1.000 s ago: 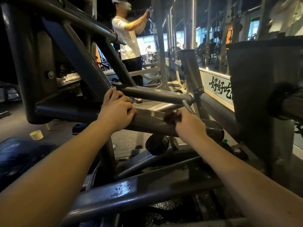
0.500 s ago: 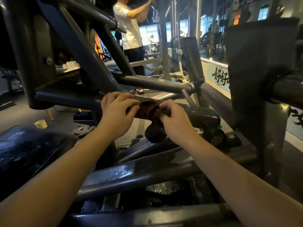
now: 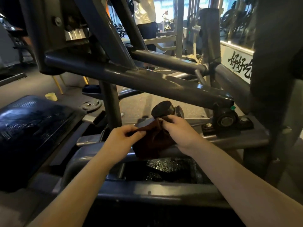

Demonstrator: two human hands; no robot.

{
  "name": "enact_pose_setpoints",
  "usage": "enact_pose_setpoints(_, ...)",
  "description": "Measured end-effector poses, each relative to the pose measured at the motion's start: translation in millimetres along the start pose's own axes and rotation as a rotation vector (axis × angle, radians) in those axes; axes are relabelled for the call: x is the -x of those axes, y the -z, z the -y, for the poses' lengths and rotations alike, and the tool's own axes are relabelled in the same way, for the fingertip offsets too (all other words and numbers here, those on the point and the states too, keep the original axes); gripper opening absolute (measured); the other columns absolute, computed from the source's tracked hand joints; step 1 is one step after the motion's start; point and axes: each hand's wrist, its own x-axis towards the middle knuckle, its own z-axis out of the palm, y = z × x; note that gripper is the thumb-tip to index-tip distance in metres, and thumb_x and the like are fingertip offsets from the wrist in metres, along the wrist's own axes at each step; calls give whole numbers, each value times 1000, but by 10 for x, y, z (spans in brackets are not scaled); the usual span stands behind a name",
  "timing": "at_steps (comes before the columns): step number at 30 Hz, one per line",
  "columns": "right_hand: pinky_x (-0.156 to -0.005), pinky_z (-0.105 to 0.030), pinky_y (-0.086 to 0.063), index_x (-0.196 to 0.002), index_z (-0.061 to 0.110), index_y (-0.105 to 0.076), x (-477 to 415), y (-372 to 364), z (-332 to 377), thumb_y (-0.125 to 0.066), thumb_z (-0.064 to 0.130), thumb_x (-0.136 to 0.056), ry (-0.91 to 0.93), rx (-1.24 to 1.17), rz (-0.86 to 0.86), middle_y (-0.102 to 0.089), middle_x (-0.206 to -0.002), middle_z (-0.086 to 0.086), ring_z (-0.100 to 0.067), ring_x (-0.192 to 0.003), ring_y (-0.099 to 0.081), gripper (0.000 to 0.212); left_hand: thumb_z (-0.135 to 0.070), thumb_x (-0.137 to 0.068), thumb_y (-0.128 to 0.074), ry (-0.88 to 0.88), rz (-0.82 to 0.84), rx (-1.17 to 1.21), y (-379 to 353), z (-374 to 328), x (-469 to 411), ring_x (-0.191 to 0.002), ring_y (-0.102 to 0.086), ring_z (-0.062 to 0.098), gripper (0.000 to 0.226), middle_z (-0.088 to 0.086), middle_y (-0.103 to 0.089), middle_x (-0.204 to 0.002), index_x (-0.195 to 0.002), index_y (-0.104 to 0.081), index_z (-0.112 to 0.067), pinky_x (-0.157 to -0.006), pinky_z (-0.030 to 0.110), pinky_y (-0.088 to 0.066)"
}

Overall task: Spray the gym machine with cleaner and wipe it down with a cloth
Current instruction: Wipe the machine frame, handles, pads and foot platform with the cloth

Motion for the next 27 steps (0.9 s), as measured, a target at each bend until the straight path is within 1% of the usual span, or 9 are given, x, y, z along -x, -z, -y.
enact_pose_setpoints(4,-79,-39,-60,-109,10,-72,13,25,-38,-57,21,-105,-52,-183,48,-76,-101,-13,-28,-93,-75,18,-24,-100,-63,23,-51,127,-19,53,98,-88,-65,10,17,18,-71,-100,-98,-73,-10,-78,16,-50)
enact_pose_setpoints(6,-70,-39,-62,-110,13,-68,23,47,-61,-55,21,-106,-93,-233,45,-75,-105,-13,-27,-90,-75,16,-26,-101,-63,19,-42,137,-1,46,111,-87,-64,10,16,15,-69,-94,-97,-71,-12,-84,26,-51)
enact_pose_setpoints(10,-88,-52,-61,-132,12,-61,124,38,-120,-65,32,-99,-64,-132,219,-70,-126,-16,-31,-108,-73,39,-29,-99,-66,-1,-91,105,83,33,116,-88,-66,16,19,11,-70,-95,-102,-68,-10,-83,32,-52)
enact_pose_setpoints(13,-88,-37,-62,-132,22,-59,254,-3,-133,-87,32,-75,27,51,305,-75,-120,-3,-19,-107,-74,64,-30,-97,-68,-22,-115,98,134,33,125,-95,-70,16,16,2,-73,-97,-105,-69,-16,-86,34,-57)
enact_pose_setpoints(16,-76,-14,-56,-118,30,-65,332,-87,-120,-86,24,-82,103,240,277,-76,-106,14,1,-99,-71,43,-34,-96,-69,-34,-105,75,181,33,124,-93,-71,8,15,-4,-74,-98,-106,-70,-23,-85,30,-58)
enact_pose_setpoints(18,-67,-6,-51,-112,25,-69,348,-128,-107,-77,18,-90,127,249,268,-77,-98,14,3,-92,-71,25,-36,-96,-69,-39,-93,52,208,34,128,-92,-71,9,16,-3,-74,-98,-105,-71,-23,-85,31,-60)
enact_pose_setpoints(21,-74,-14,-56,-113,18,-70,351,-178,-110,-69,14,-96,114,130,252,-78,-101,4,-7,-95,-74,18,-39,-95,-69,-31,-95,31,266,33,153,-90,-72,12,17,-1,-75,-96,-103,-71,-24,-84,31,-60)
enact_pose_setpoints(24,-94,-40,-57,-124,12,-67,293,-222,-135,-62,20,-99,-7,-155,240,-76,-115,-8,-25,-110,-72,27,-39,-95,-68,26,-78,50,349,35,158,-88,-73,11,16,-2,-76,-95,-103,-72,-25,-79,27,-58)
enact_pose_setpoints(27,-92,-44,-57,-124,4,-65,237,-278,-140,-60,24,-101,-85,-270,208,-75,-115,-13,-28,-109,-72,31,-41,-92,-72,104,-82,82,417,111,146,-88,-75,10,17,-6,-77,-94,-102,-74,-27,-83,31,-58)
